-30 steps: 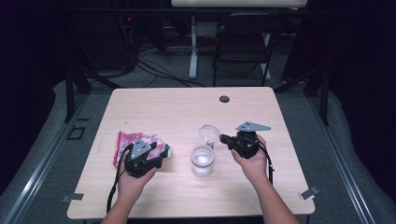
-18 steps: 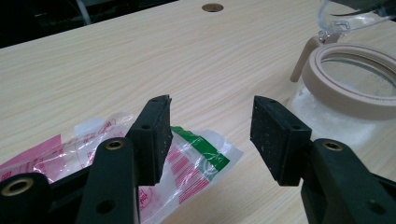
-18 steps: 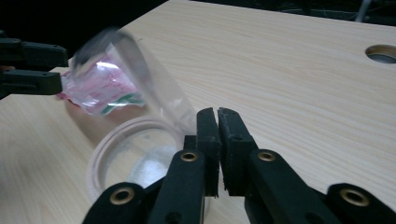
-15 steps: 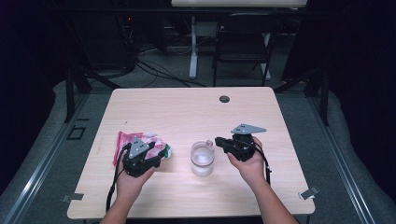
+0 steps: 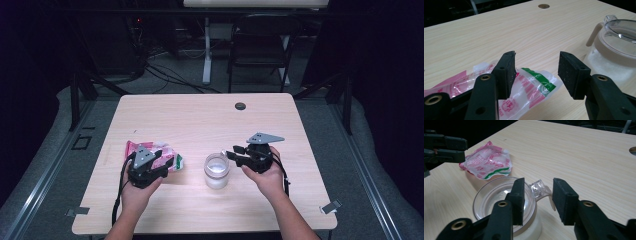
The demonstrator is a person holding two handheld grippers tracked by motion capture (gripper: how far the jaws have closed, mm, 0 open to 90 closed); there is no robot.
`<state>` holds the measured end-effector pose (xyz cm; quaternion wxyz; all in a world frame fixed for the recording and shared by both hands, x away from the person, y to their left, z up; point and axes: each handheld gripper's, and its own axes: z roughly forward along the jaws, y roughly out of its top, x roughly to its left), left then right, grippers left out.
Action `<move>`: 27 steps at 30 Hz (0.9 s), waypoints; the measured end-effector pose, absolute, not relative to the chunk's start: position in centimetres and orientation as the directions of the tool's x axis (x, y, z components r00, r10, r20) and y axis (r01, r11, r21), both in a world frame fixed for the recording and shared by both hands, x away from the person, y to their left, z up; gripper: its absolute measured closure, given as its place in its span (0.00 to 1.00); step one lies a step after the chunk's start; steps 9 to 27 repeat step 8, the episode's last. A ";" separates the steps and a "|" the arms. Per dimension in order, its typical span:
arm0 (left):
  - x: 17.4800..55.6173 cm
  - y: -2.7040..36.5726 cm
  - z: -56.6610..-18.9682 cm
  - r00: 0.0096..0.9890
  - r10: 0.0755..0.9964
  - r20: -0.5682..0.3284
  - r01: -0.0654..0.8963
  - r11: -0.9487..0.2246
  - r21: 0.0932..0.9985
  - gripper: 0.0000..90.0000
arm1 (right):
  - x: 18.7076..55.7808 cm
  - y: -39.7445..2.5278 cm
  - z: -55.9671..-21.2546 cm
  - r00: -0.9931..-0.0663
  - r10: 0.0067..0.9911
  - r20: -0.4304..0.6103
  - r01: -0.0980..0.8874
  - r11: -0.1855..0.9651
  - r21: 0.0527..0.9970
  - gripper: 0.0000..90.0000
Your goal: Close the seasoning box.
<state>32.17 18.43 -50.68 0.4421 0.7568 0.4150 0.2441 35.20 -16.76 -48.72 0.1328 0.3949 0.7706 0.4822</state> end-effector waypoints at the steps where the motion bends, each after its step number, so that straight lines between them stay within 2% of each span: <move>1: 32.2 18.6 -50.7 0.534 0.845 0.005 0.412 -0.265 0.872 0.53 | 35.2 -16.8 -48.7 -0.650 0.739 0.178 0.481 0.219 0.849 0.65; 6: 32.4 19.4 -50.7 0.511 0.859 -0.006 0.421 -0.245 0.873 0.53 | 35.4 -17.1 -48.7 -0.626 0.764 0.160 0.477 0.213 0.852 0.54; 8: 32.5 19.7 -50.6 0.502 0.865 -0.010 0.425 -0.236 0.874 0.53 | 35.5 -17.3 -48.7 -0.619 0.770 0.158 0.483 0.214 0.849 0.52; 27: 32.5 19.7 -50.6 0.502 0.865 -0.010 0.425 -0.236 0.874 0.53 | 35.5 -17.3 -48.7 -0.619 0.770 0.158 0.483 0.214 0.849 0.52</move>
